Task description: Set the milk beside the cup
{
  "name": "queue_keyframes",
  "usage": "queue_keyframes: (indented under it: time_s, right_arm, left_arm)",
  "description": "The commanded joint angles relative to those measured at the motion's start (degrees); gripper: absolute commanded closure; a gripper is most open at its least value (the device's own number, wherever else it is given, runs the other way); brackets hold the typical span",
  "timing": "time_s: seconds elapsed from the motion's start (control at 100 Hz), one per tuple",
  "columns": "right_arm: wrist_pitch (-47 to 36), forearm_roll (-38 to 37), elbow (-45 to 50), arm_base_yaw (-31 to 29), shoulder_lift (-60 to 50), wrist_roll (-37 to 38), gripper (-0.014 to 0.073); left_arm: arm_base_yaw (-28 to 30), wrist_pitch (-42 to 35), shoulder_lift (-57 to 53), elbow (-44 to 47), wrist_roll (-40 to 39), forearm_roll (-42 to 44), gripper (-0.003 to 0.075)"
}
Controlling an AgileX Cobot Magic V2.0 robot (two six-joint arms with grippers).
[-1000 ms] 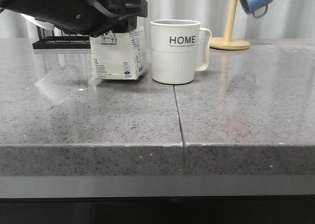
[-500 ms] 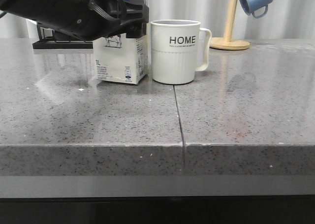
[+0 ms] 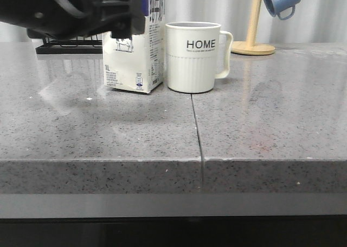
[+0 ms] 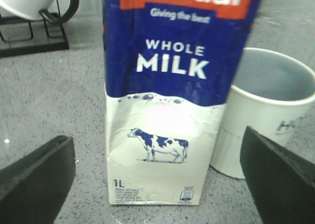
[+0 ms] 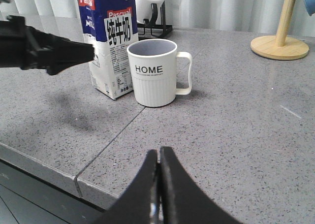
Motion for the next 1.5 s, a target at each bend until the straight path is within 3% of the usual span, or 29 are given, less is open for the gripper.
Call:
queue_keyframes:
  time_s: [0.0, 0.09, 0.23, 0.29, 0.36, 0.45, 0.86, 1.12, 1.49]
  right_arm:
    - [-4.2, -0.2, -1.5, 0.0, 0.5, -0.1, 0.0659]
    - [-4.2, -0.2, -1.5, 0.0, 0.5, -0.1, 0.0659]
    - [-4.2, -0.2, -1.5, 0.0, 0.5, -0.1, 0.0659]
    - [-4.2, -0.2, -1.5, 0.0, 0.5, -0.1, 0.0659]
    - [-4.2, -0.2, -1.5, 0.0, 0.5, -0.1, 0.0659]
    - [-4.2, -0.2, -1.5, 0.0, 0.5, -0.1, 0.0659]
    - [-4.2, -0.2, -1.5, 0.0, 0.5, -0.1, 0.0659]
    - [-4.2, -0.2, -1.5, 0.0, 0.5, -0.1, 0.0659]
    - [-4.2, -0.2, -1.5, 0.0, 0.5, -0.1, 0.0659]
  left_arm:
    - [0.0, -3.8, -5.0, 0.5, -0.6, 5.5, 0.0151]
    - [2.1, -2.3, -7.8, 2.3, -4.3, 9.7, 0.0257]
    - [8.4, 3.7, -12.5, 3.5, -10.8, 18.6, 0.0510]
    - [12.2, 7.2, -15.2, 3.7, -17.0, 25.6, 0.0644]
    - [16.2, 9.8, -17.8, 4.1, -25.2, 31.7, 0.0743]
    - [21.2, 11.2, -21.6, 5.6, -30.4, 35.8, 0.0741]
    - [34.6, 19.4, -42.1, 18.6, -30.4, 36.0, 0.0741]
    - [38.7, 24.8, -55.6, 26.0, -30.4, 36.1, 0.0741]
    - [40.7, 24.5, -67.2, 31.8, -30.3, 37.3, 0.0741]
